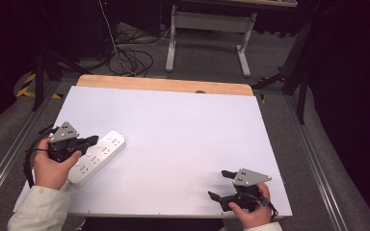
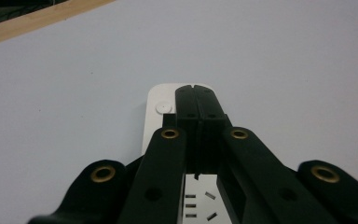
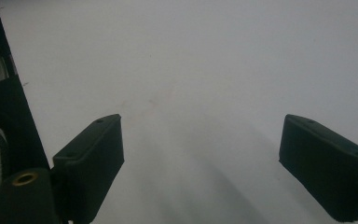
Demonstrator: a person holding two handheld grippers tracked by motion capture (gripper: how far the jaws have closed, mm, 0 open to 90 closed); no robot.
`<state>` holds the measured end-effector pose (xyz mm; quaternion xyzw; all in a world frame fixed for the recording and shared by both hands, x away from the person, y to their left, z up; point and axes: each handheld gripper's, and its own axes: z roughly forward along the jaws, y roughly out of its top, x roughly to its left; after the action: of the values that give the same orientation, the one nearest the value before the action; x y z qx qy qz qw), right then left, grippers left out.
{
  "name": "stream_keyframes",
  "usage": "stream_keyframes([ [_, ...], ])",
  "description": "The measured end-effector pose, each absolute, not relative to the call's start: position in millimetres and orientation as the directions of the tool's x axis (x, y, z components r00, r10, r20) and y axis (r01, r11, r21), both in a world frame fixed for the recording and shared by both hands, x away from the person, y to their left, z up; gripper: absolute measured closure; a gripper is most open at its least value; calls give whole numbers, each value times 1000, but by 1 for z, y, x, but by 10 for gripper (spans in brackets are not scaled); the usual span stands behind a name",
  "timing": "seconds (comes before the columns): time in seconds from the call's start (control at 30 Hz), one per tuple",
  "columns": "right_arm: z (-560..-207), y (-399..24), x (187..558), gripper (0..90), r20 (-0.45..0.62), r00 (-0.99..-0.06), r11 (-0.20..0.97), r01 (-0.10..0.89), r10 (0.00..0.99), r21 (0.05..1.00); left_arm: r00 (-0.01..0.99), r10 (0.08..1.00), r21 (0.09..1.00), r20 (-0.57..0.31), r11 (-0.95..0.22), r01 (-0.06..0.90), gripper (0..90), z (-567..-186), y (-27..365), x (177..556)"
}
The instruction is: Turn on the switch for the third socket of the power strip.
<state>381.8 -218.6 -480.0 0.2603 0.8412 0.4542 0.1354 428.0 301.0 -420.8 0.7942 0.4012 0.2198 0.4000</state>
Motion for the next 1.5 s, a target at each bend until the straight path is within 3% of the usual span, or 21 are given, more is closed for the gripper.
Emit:
stream_keyframes([
  [0.73, -481, -219, 383, 140, 13, -828, 456, 321, 560, 830, 527, 848, 741, -56, -319, 591, 900, -442, 305, 459],
  [1.5, -481, -220, 382, 140, 13, -830, 453, 317, 557, 833, 527, 849, 635, -46, -382, 671, 900, -445, 298, 475],
])
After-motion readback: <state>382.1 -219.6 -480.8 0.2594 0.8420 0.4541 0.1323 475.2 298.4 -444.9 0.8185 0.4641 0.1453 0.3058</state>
